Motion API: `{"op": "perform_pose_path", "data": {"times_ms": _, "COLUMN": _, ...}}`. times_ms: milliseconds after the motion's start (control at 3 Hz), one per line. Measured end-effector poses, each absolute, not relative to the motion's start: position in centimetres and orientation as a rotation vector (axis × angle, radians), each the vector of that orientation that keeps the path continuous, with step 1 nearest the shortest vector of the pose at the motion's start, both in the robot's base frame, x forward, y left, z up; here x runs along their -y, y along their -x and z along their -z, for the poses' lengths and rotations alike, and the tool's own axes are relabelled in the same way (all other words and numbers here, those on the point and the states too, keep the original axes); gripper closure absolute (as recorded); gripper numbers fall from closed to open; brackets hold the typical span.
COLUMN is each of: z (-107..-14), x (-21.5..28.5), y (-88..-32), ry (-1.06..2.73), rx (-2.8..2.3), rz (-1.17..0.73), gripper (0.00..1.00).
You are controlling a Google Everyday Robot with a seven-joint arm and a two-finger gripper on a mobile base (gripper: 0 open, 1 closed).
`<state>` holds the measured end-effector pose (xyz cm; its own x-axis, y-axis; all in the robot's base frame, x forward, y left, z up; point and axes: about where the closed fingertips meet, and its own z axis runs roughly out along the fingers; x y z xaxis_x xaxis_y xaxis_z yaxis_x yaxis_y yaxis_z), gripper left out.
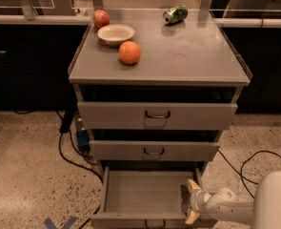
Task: Close bottom drawer
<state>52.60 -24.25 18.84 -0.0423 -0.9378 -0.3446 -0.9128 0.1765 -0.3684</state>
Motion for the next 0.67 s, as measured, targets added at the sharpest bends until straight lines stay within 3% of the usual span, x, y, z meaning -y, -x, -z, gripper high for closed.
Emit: {"op": "perform_pose_path", "data": {"times_ms": 667, "z": -19.01, "x": 24.34, "y": -54.05, "ry": 1.724, "rx": -1.916, "rz": 0.106, "gripper": 0.00}}
